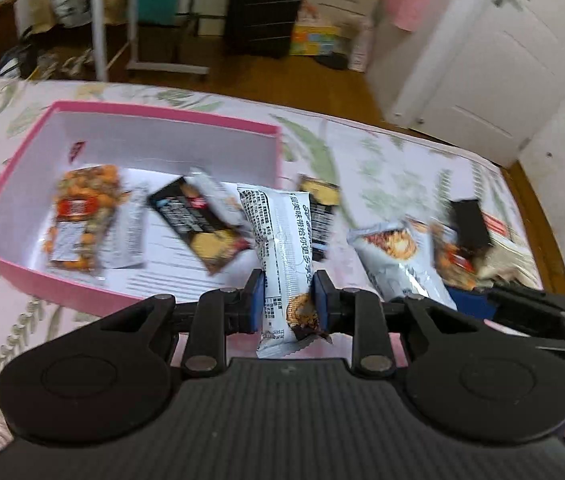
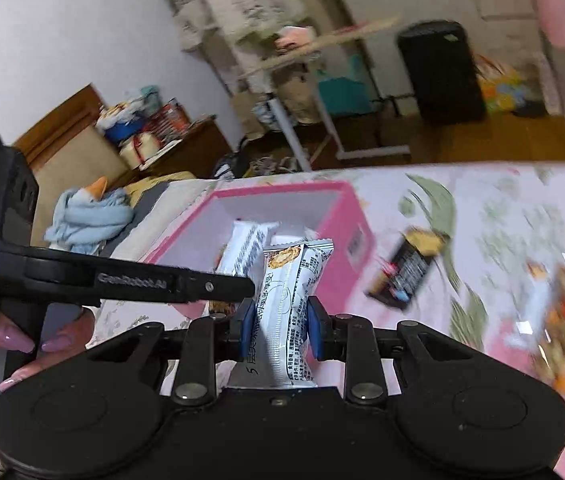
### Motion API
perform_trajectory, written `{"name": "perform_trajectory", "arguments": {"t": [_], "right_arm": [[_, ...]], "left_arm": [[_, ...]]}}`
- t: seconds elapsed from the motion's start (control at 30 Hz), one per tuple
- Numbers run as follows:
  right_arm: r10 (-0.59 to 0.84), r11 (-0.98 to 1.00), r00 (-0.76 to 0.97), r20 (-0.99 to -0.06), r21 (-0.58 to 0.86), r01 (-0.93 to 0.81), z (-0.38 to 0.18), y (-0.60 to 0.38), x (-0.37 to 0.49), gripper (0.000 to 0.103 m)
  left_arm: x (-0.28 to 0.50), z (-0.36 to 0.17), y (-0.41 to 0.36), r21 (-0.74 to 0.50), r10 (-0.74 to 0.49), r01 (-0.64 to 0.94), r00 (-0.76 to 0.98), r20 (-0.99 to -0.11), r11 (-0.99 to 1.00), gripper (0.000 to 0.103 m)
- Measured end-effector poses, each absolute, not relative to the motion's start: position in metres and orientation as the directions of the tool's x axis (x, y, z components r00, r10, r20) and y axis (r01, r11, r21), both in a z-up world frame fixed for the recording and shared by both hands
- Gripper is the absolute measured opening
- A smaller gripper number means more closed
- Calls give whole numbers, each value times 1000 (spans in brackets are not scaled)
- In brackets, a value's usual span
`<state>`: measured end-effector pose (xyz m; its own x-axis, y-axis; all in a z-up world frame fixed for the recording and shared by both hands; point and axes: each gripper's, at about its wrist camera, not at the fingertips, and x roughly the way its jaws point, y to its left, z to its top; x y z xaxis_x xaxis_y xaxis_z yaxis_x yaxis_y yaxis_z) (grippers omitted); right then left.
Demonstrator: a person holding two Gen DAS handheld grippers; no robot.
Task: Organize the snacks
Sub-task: 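Carry both white bars to the pink box and open the right tool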
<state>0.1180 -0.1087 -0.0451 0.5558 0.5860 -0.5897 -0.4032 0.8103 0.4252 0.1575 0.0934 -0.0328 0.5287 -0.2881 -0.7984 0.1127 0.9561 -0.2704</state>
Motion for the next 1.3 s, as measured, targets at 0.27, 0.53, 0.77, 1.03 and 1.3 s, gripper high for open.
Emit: {"name": "perform_trajectory", "arguments": {"t": [0.27, 0.53, 0.77, 1.03, 1.3], "right_arm": [[585, 797, 501, -638, 335, -503, -58, -45, 172, 31], [547, 790, 455, -703, 254, -557, -87, -6, 192, 32], [499, 802, 500, -708, 158, -576, -87, -1, 184, 42], [578, 797, 509, -638, 310, -518, -53, -68, 140, 42], [449, 893, 644, -619, 292, -343, -40, -150, 79, 48]], "left_arm": [[201, -67, 135, -255, -196, -47, 510, -838, 966, 25], [227, -110, 162, -311, -231, -110, 454, -861, 944, 25], [224, -113, 158, -245, -159, -119, 486, -860, 962, 47], [196, -77, 153, -240, -186, -38, 520, -834, 970, 49], [160, -46, 115, -294, -306, 107, 514, -802, 950, 50]]}}
